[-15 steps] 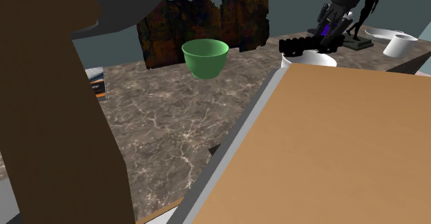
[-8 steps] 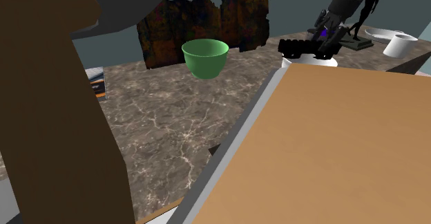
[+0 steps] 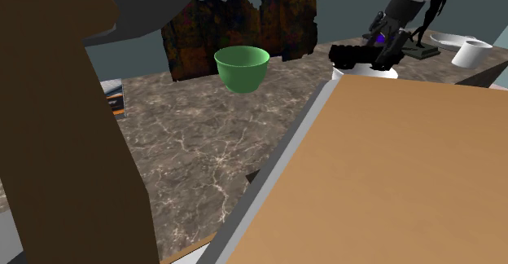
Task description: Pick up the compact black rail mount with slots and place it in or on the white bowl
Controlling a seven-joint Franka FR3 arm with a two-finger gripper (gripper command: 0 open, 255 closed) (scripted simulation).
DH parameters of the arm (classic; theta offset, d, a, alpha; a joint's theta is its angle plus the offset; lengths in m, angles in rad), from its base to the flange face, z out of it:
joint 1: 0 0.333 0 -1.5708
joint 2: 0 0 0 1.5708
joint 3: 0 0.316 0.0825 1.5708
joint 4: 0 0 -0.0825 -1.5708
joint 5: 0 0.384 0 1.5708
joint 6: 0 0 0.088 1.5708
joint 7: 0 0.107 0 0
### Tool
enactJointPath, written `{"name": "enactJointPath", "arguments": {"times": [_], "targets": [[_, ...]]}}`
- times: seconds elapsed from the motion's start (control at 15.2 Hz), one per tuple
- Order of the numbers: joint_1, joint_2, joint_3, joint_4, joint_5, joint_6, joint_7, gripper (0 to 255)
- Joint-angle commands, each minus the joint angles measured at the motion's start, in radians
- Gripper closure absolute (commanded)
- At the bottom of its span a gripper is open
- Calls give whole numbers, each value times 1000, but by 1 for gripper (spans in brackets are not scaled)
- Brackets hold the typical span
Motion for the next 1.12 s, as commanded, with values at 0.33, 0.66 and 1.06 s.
{"name": "enactJointPath", "arguments": {"times": [0.33,0.66,1.06], "targets": [[1,1,6,11,7,-34,-1,0],[7,12,26,110,24,-122,-6,0],[7,13,26,110,24,-122,-6,0]]}}
